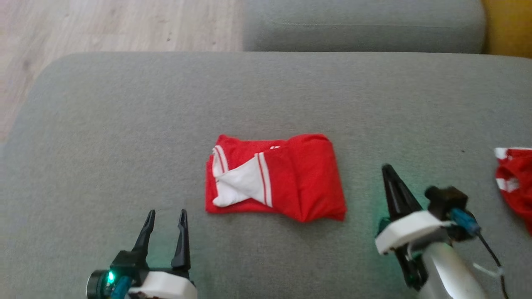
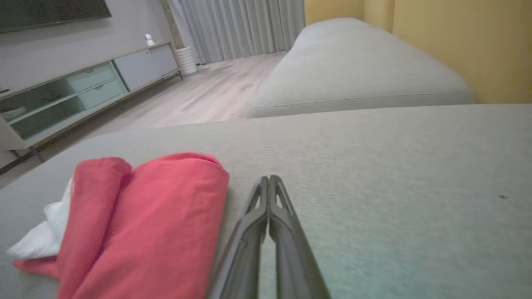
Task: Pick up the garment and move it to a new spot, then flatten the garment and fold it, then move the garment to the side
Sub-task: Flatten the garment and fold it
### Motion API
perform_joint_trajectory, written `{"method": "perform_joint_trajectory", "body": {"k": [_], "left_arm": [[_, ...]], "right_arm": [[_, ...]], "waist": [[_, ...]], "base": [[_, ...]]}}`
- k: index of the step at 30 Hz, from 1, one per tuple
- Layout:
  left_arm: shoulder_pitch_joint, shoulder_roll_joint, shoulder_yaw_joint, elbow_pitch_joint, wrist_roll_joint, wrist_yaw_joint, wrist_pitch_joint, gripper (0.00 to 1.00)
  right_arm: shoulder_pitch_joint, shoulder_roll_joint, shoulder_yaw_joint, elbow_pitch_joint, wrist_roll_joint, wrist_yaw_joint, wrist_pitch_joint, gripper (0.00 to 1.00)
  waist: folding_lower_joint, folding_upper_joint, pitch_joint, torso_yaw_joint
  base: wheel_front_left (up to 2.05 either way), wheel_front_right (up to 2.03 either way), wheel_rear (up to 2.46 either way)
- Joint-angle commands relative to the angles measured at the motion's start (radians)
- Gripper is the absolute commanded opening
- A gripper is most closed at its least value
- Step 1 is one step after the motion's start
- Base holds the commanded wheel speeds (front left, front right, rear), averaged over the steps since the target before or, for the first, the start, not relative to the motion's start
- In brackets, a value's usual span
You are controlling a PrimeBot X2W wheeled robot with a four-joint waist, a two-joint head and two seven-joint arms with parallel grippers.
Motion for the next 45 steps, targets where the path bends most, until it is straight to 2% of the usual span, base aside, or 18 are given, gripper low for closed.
{"method": "perform_joint_trajectory", "body": {"k": [1,5,13,18,20,22,24,27,34,35,36,37,41,45], "left_arm": [[-0.051,0.004,0.023,-0.031,-0.003,-0.002,-0.007,1.00],[-0.066,0.004,-0.008,-0.029,-0.017,0.000,-0.007,1.00],[-0.082,0.004,-0.056,-0.030,-0.041,0.010,-0.007,1.00],[-0.079,0.004,-0.059,-0.032,-0.052,0.019,-0.007,1.00],[-0.076,0.004,-0.057,-0.034,-0.055,0.022,-0.007,1.00],[-0.075,0.004,-0.053,-0.036,-0.053,0.022,-0.007,1.00],[-0.077,0.004,-0.046,-0.038,-0.050,0.021,-0.007,1.00],[-0.081,0.004,-0.036,-0.041,-0.043,0.019,-0.007,1.00],[-0.091,0.004,-0.007,-0.043,-0.021,0.015,-0.007,1.00],[-0.090,0.004,-0.001,-0.042,-0.017,0.015,-0.007,1.00],[-0.090,0.004,0.006,-0.040,-0.014,0.014,-0.007,1.00],[-0.089,0.004,0.015,-0.039,-0.009,0.015,-0.007,1.00],[-0.073,0.004,0.051,-0.040,0.001,0.018,-0.007,1.00],[-0.048,0.004,0.078,-0.042,0.012,0.022,-0.007,1.00]], "right_arm": [[-0.055,0.004,0.037,-0.032,0.007,-0.001,-0.008,0.00],[-0.103,0.004,0.120,0.001,0.028,-0.001,-0.008,0.00],[-0.199,0.004,0.257,0.148,0.039,-0.001,-0.008,0.00],[-0.209,0.004,0.441,0.110,0.128,-0.001,-0.008,0.00],[-0.209,0.004,0.544,0.091,0.180,-0.001,-0.008,0.00],[-0.222,0.004,0.595,0.086,0.218,-0.001,-0.008,0.00],[-0.237,0.004,0.586,0.078,0.240,-0.001,-0.008,0.00],[-0.246,0.004,0.517,0.067,0.232,-0.001,-0.008,0.00],[-0.179,-0.003,0.222,0.025,0.087,-0.001,-0.008,0.00],[-0.163,-0.002,0.184,0.019,0.062,-0.001,-0.008,0.43],[-0.146,-0.001,0.149,0.014,0.039,-0.001,-0.008,0.91],[-0.129,0.000,0.119,0.009,0.019,-0.001,-0.008,1.00],[-0.066,0.003,0.039,-0.007,-0.033,-0.001,-0.008,1.00],[-0.021,0.004,0.009,-0.018,-0.036,-0.001,-0.008,1.00]], "waist": [[0.0000,0.0000,0.017,0.026],[0.0000,0.0000,0.041,0.090],[0.0000,0.0000,0.074,0.209],[0.0000,0.0000,0.073,0.227],[0.0000,0.0000,0.069,0.219],[0.0000,0.0000,0.064,0.202],[0.0000,0.0000,0.058,0.178],[0.0000,0.0000,0.049,0.133],[0.0000,0.0000,0.023,0.015],[0.0000,0.0000,0.018,-0.001],[0.0000,0.0000,0.013,-0.015],[0.0000,0.0000,0.007,-0.030],[0.0000,0.0000,-0.012,-0.073],[0.0000,0.0000,-0.027,-0.095]], "base": [[0.00,0.00,0.00],[0.00,0.00,0.00],[0.00,0.00,0.00],[0.00,0.00,0.00],[0.00,0.00,0.00],[0.00,0.00,0.00],[0.00,0.00,0.00],[0.00,0.00,0.00],[0.00,0.00,0.00],[0.00,0.00,0.00],[0.00,0.00,0.00],[0.00,0.00,0.00],[0.00,0.00,0.00],[0.00,0.00,0.00]]}}
